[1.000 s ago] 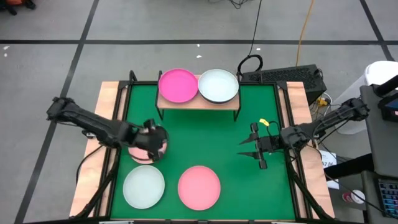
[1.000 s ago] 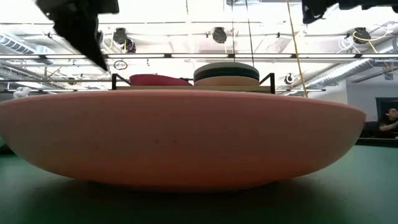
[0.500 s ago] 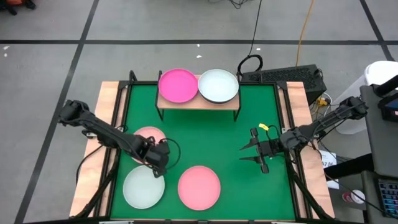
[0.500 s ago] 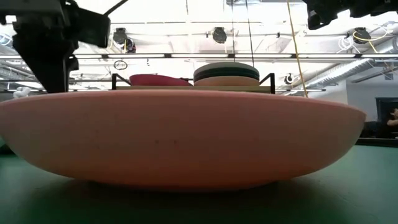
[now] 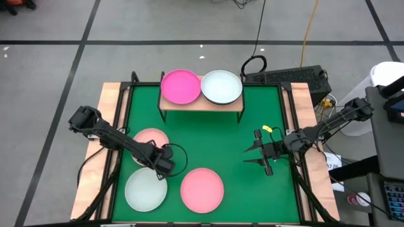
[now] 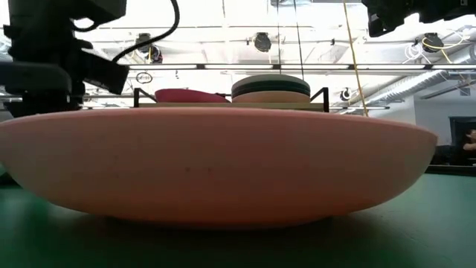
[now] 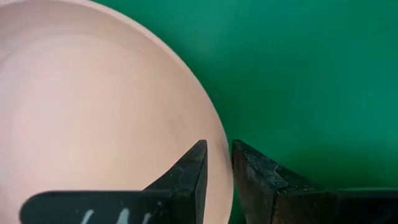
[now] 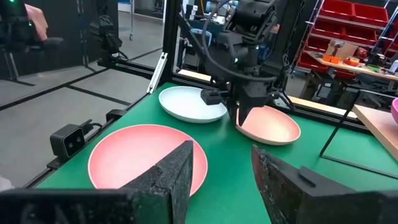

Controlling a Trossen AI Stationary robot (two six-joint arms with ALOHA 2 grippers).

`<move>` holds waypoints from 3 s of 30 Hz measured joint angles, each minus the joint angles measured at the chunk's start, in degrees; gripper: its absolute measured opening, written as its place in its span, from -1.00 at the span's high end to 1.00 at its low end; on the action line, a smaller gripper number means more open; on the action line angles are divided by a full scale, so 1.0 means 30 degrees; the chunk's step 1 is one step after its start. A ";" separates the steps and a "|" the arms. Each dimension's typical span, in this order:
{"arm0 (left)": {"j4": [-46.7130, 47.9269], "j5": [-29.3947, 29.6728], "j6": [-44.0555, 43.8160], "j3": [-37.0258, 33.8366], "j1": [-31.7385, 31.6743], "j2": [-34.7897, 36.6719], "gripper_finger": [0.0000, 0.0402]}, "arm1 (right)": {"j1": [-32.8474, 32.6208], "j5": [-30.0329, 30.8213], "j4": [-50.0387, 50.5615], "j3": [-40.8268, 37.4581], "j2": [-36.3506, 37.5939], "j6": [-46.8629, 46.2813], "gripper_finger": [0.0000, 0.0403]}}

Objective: Place and stack plates onto a shelf
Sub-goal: Stack the light orange plate on top of the pink plate on the shelf

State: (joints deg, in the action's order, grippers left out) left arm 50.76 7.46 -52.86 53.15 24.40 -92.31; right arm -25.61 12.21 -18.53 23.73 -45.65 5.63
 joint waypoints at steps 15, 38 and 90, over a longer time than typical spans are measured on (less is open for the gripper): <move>-0.0082 0.0135 0.0589 -0.0007 -0.0527 -0.0851 0.85 | 0.0000 -0.0007 0.0126 0.0000 -0.0007 -0.0365 0.29; 0.3149 0.7842 1.1164 1.0770 -0.0044 0.2094 0.95 | 0.0000 0.0022 0.0274 0.0000 -0.0002 -0.0634 0.29; 0.5215 0.5479 2.2578 1.2104 -1.2451 -0.0110 0.59 | 0.0000 -0.0067 0.0270 0.0007 0.0000 -0.1377 0.29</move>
State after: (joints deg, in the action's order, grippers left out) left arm 66.41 23.90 14.87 89.46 -12.95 -92.64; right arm -25.61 12.01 -17.72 23.75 -45.65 1.50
